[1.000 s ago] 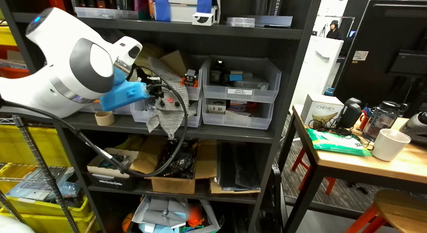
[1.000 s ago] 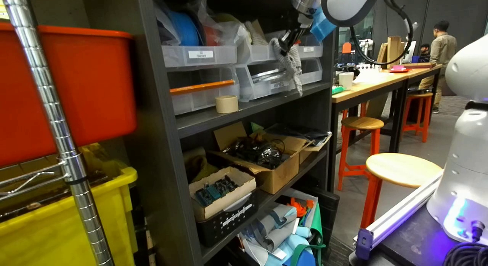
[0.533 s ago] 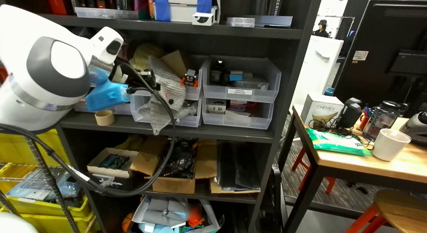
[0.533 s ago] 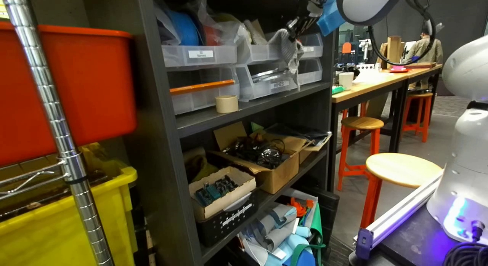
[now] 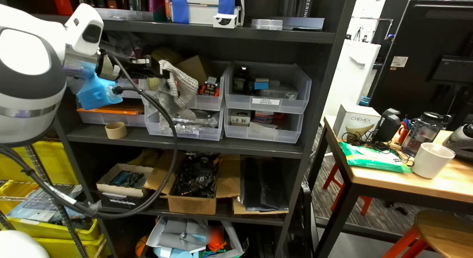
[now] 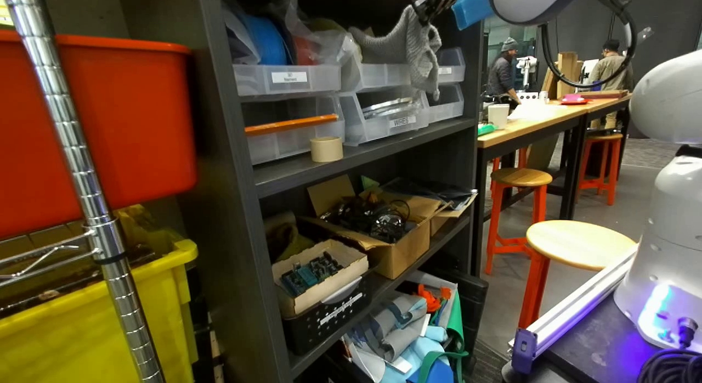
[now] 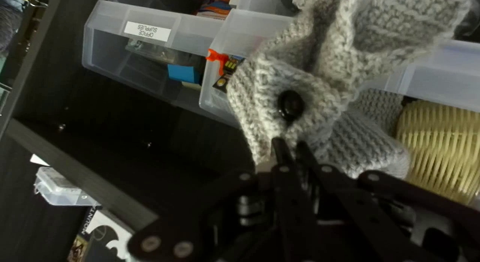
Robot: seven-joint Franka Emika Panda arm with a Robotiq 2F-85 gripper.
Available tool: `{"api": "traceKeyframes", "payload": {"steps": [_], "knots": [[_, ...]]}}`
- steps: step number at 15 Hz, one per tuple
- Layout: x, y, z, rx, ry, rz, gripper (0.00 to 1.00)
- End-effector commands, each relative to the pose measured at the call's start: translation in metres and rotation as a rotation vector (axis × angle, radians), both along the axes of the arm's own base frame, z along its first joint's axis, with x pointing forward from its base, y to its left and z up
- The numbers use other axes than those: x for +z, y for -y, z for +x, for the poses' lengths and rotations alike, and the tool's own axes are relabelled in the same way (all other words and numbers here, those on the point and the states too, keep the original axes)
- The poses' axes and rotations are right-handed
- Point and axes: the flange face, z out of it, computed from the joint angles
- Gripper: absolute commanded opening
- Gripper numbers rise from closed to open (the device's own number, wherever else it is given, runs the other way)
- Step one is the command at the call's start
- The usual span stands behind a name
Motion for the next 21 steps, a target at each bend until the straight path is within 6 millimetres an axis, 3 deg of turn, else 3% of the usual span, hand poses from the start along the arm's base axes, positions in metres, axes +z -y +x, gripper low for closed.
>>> {"api": "traceKeyframes", "payload": {"steps": [1,15,21], "knots": [[0.010,-0.006,-0.009,-0.037,0.077,0.010,0.02],[0.055,-0.003,-0.049,-0.107,0.355,0.259,0.02],[0.074,-0.012,-0.081,-0.115,0.464,0.247,0.02]]}}
